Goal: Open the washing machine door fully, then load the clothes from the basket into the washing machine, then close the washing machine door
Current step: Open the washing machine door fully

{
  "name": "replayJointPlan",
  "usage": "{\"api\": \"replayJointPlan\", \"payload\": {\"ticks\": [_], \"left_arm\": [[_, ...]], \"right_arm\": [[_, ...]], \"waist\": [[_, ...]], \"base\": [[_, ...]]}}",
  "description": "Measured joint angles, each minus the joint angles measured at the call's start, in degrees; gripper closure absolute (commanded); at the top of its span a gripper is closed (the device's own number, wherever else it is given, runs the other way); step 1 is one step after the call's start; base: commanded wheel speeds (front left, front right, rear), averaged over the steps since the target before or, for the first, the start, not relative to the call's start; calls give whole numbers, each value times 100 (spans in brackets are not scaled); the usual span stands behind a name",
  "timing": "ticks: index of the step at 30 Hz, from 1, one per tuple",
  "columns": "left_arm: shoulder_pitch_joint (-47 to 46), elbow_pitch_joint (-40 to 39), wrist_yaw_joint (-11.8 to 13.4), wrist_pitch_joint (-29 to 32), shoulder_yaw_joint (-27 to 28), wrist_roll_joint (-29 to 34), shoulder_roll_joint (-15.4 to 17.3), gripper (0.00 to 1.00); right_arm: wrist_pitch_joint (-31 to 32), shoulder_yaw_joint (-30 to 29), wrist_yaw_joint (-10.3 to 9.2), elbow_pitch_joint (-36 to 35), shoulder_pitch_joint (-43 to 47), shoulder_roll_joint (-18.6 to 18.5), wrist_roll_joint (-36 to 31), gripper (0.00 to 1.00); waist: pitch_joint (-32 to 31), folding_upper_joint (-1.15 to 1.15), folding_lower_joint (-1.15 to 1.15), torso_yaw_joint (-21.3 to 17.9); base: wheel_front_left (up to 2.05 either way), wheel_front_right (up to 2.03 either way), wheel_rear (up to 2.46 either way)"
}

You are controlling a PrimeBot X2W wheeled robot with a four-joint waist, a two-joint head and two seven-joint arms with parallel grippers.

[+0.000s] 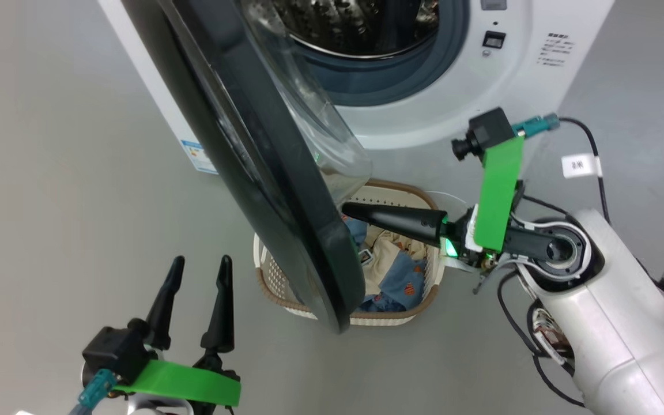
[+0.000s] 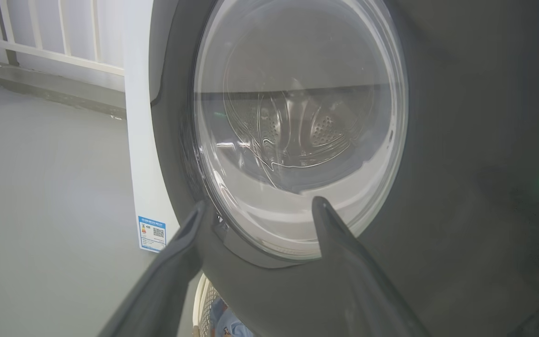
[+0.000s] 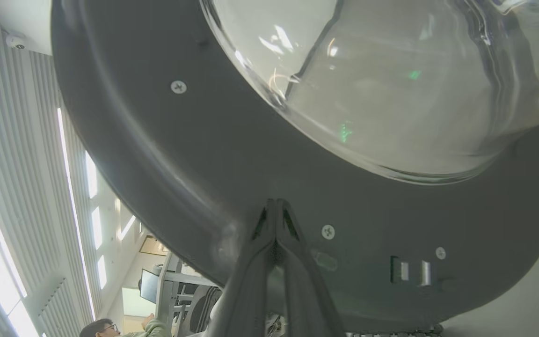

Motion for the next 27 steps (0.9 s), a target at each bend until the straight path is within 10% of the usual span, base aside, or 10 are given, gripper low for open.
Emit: {"api": "replayJointPlan", "payload": {"ticks": [4, 9, 21, 27], "left_arm": [[-1, 12, 0, 0, 38, 67, 0, 0], [16, 40, 0, 0, 75, 130, 1, 0], [470, 111, 0, 0, 243, 202, 118, 0], [668, 111, 0, 0, 403, 203, 236, 0]], "right_arm": [[-267, -77, 0, 86, 138, -156, -119, 99], [-531, -167, 0, 111, 316, -237, -119, 67], [-1136, -313, 0, 144, 988, -472, -122, 40], [-1469, -335, 0, 112, 1257, -578, -129, 2]], "waist": [[-89, 0, 0, -114], [-198, 0, 0, -249], [-614, 0, 0, -687], [-804, 0, 0, -946]], "base": [[0, 0, 0], [0, 0, 0], [0, 0, 0], [0, 0, 0]]}}
